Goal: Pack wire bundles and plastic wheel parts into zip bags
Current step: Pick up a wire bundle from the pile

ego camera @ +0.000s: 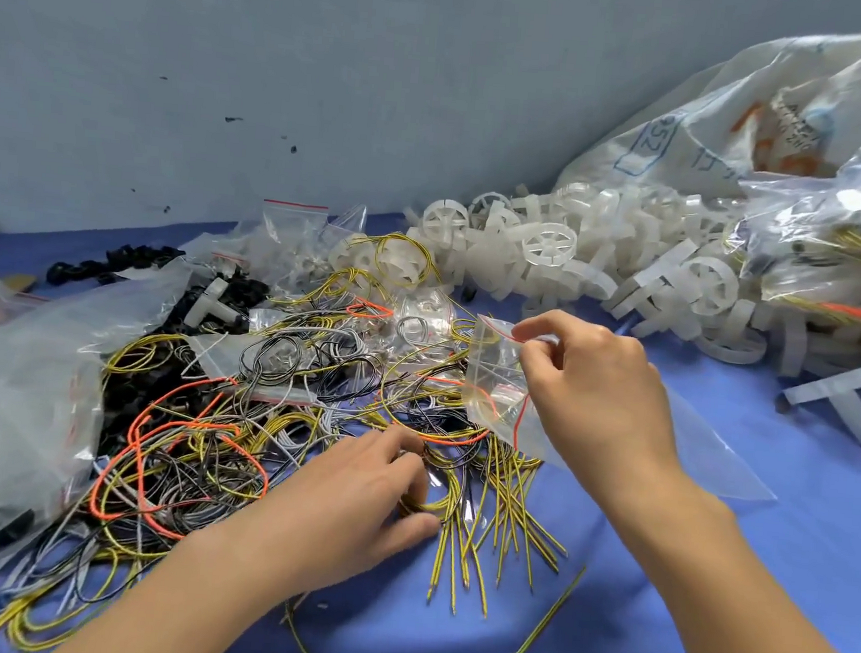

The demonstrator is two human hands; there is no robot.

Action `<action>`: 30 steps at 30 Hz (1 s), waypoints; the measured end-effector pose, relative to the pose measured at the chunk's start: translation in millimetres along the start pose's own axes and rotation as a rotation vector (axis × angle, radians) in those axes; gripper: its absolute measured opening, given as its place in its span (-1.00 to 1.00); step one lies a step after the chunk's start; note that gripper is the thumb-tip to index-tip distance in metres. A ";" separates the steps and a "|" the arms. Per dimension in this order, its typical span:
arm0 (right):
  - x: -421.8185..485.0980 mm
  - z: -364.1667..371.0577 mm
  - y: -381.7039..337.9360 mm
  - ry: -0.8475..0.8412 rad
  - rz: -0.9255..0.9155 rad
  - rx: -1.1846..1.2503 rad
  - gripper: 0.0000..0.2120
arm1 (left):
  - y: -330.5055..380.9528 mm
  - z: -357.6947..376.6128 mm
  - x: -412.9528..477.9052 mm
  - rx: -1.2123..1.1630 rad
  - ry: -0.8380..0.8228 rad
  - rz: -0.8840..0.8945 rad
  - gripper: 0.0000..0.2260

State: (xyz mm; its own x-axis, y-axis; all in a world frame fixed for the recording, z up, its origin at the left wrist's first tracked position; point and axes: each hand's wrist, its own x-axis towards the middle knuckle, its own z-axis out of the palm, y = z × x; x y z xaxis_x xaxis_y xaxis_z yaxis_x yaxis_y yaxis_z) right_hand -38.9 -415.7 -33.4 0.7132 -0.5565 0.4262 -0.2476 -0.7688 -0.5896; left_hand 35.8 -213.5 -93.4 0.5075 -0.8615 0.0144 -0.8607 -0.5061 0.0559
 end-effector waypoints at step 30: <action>-14.6 -2.0 8.5 -0.164 -0.091 -0.009 -0.76 | 10.6 -38.2 -17.6 -1.881 0.291 -0.565 -0.93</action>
State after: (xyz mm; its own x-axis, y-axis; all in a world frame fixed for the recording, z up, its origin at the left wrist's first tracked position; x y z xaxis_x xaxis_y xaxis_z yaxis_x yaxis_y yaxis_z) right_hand -52.7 -414.7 -43.3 0.8299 -0.4267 0.3594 -0.1827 -0.8166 -0.5476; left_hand 19.3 -202.2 -55.0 0.8162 -0.5175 -0.2567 0.3918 0.1694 0.9043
